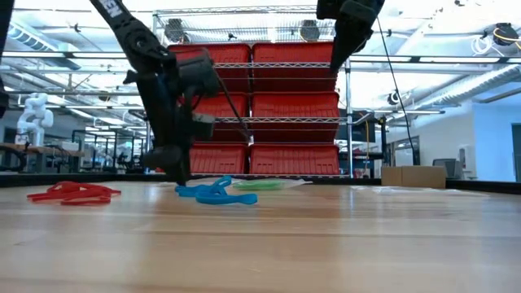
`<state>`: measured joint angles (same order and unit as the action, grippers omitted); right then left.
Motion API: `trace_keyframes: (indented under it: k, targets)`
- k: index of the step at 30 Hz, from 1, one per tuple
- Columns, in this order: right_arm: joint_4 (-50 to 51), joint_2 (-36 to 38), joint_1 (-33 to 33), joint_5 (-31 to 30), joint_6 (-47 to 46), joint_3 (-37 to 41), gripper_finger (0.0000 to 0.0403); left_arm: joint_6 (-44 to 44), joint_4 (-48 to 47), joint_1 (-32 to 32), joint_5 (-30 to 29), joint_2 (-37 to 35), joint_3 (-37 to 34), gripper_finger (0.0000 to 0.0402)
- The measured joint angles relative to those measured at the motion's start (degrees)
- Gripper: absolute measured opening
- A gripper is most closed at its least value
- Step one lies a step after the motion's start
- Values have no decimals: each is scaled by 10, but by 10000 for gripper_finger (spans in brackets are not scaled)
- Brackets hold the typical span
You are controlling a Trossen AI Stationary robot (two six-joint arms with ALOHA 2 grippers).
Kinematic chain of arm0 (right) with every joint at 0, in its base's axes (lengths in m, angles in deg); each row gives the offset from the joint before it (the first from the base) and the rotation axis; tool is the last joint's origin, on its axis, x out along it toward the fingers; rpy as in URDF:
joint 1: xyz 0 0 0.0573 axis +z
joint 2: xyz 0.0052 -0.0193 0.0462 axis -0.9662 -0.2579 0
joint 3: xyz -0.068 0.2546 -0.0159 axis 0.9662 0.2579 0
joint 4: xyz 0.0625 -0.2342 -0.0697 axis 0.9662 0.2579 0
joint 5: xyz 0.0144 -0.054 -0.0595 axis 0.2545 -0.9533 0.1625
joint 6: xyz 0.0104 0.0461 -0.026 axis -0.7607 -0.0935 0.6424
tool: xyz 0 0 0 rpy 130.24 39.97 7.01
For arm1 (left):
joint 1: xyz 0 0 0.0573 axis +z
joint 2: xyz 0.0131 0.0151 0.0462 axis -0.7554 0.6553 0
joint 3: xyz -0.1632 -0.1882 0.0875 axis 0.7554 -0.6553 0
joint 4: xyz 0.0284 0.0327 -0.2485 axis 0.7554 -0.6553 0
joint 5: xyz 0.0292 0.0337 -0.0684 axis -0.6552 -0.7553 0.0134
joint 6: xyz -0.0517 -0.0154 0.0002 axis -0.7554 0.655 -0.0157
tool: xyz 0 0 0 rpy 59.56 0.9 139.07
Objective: Sort rubber bands
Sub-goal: Open the left transparent zip bag
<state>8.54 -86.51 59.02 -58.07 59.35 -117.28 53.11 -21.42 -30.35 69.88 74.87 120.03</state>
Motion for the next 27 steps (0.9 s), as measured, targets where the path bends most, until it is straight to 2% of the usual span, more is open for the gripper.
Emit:
trace_keyframes:
  k: [3, 6, 12, 16, 20, 24, 27]
  targets:
    - [2, 0, 0, 0, 0, 0, 205, 14, 7, 0, 1, 31, 1, 180]
    - [2, 0, 0, -1, -2, 0, 205, 29, 14, -2, -3, 47, 1, 148]
    - [1, -1, 0, -3, 1, 0, 188, 40, 25, -5, -2, 34, 7, 20]
    - [9, -1, 0, -30, 24, 0, 150, 39, 19, -4, 12, 0, 13, 6]
    - [29, -1, -4, -57, 45, 0, 102, 11, 11, -2, 54, -58, 21, 4]
    - [4, 12, -15, -32, 60, 24, 46, -18, 4, 2, 95, -120, 22, 2]
    - [-71, 46, -28, -1, 63, 89, 9, -39, -10, 4, 108, -162, 22, 2]
